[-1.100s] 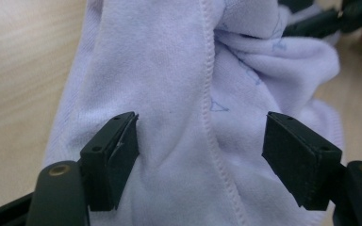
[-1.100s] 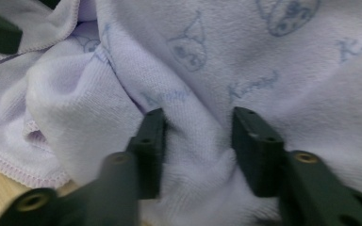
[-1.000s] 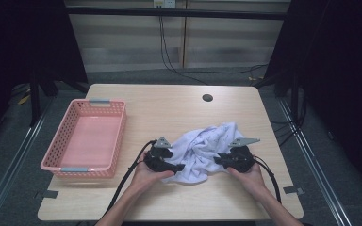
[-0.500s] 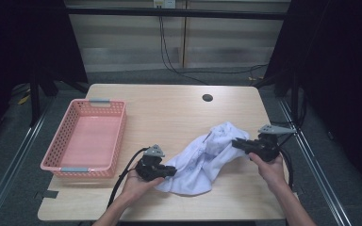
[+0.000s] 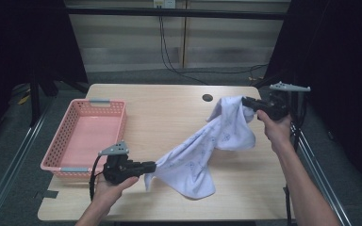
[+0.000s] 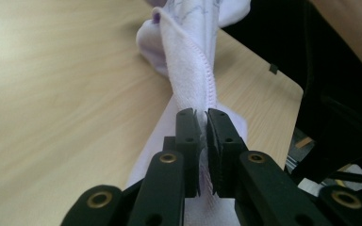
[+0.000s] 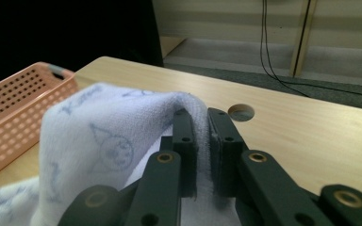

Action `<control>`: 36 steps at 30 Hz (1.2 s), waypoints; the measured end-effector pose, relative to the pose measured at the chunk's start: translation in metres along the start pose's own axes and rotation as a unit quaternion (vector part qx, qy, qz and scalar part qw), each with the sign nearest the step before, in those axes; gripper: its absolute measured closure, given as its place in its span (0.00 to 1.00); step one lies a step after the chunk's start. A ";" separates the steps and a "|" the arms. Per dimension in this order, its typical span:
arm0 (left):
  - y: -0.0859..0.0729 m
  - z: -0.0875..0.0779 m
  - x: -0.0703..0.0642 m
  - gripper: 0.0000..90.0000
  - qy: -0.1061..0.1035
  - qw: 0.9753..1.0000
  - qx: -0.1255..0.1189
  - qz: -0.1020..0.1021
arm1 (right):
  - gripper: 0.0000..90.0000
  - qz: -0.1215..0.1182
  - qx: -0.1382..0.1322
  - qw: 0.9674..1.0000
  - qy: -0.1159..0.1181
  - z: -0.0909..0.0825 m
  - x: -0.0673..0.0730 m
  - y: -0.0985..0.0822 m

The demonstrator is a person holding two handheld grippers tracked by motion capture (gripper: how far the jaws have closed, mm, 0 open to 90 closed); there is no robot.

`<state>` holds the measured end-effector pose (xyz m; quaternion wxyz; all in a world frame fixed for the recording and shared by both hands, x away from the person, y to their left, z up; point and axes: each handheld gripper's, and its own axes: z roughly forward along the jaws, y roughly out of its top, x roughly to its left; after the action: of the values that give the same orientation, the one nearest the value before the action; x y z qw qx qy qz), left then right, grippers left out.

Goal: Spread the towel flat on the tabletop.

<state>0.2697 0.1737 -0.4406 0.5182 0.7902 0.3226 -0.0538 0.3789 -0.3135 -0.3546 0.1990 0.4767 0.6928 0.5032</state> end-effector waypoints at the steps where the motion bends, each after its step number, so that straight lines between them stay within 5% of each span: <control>1: -0.007 0.000 0.002 0.93 0.003 1.000 0.004 -0.007 | 0.92 0.002 0.003 1.000 -0.008 0.007 -0.004 0.003; 7: -0.015 0.003 0.009 0.93 0.004 1.000 0.017 -0.011 | 0.90 0.002 0.029 0.999 -0.015 0.043 -0.009 -0.005; 9: -0.015 0.006 0.009 0.89 0.004 1.000 0.019 -0.009 | 0.68 0.007 0.038 0.999 -0.030 0.051 -0.009 -0.009; 10: -0.016 0.007 0.008 0.86 0.004 1.000 0.016 -0.012 | 0.67 0.006 0.038 0.999 -0.038 0.052 -0.009 -0.011; 16: -0.013 0.011 0.009 0.66 0.024 0.999 0.023 -0.014 | 0.56 0.003 0.025 0.999 -0.023 0.033 -0.007 -0.017; 23: -0.010 0.019 0.001 0.55 0.031 0.999 0.042 0.008 | 0.56 -0.036 0.051 0.997 0.040 -0.007 0.042 -0.071; 27: -0.017 0.027 -0.001 0.54 0.036 0.997 0.071 0.020 | 0.56 -0.040 0.102 0.990 0.084 -0.015 0.070 -0.116; 31: -0.029 0.032 0.000 0.60 0.032 0.994 0.100 0.024 | 0.56 -0.051 0.149 0.981 0.112 -0.005 0.087 -0.153; 33: -0.033 0.035 0.001 0.58 0.035 0.993 0.111 0.030 | 0.55 -0.065 0.173 0.976 0.119 0.004 0.094 -0.164; 36: -0.035 0.040 0.000 0.54 0.043 0.991 0.119 0.035 | 0.53 -0.070 0.181 0.972 0.132 0.015 0.098 -0.169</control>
<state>0.2601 0.1489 -0.4866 0.4080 0.8587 0.3076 -0.0398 0.2664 -0.2283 -0.4904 0.0506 0.3843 0.8244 0.4125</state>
